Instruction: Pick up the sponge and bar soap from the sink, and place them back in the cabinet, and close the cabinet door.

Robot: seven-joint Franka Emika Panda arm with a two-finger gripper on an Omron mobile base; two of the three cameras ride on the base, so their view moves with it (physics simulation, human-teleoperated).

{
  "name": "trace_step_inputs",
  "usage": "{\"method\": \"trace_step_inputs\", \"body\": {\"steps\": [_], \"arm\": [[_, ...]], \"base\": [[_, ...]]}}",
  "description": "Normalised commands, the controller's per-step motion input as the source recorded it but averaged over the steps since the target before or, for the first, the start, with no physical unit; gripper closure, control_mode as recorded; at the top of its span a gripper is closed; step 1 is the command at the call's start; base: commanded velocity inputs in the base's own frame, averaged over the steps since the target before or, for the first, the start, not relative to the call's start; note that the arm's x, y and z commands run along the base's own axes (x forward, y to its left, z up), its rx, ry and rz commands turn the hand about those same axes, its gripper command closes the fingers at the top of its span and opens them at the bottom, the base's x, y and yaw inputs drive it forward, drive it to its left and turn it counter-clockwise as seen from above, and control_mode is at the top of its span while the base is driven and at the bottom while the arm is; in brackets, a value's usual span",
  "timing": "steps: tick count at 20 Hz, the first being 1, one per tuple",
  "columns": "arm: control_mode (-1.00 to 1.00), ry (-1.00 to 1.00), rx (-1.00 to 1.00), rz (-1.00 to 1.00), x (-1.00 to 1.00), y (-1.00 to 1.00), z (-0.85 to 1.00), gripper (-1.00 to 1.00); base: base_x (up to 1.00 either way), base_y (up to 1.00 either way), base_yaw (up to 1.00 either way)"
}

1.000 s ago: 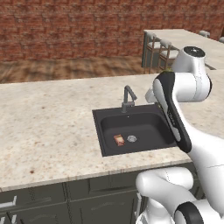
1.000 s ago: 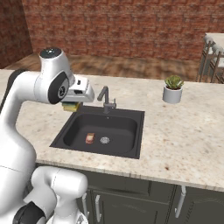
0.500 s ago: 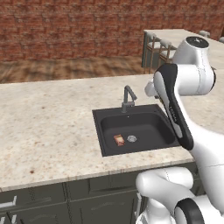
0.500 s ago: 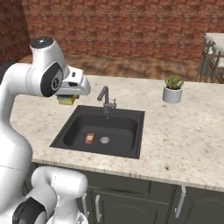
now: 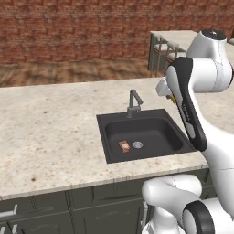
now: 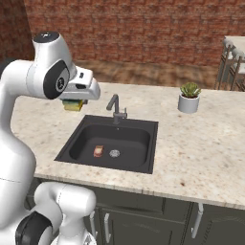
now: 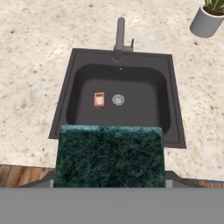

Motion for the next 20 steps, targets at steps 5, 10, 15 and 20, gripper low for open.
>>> {"method": "trace_step_inputs", "body": {"steps": [5,10,15,20], "arm": [[1.0,0.0,0.0,0.0,-0.05,-0.01,0.0,1.0],[1.0,0.0,0.0,0.0,0.0,0.0,0.0,1.0],[1.0,0.0,0.0,0.0,0.0,0.0,0.0,1.0],[1.0,0.0,0.0,0.0,0.0,0.0,0.0,1.0]], "base": [[-0.33,-0.09,0.0],[-0.58,-0.13,-0.13],[-0.51,-0.21,-0.3],[-0.31,-0.26,-0.45]]}}
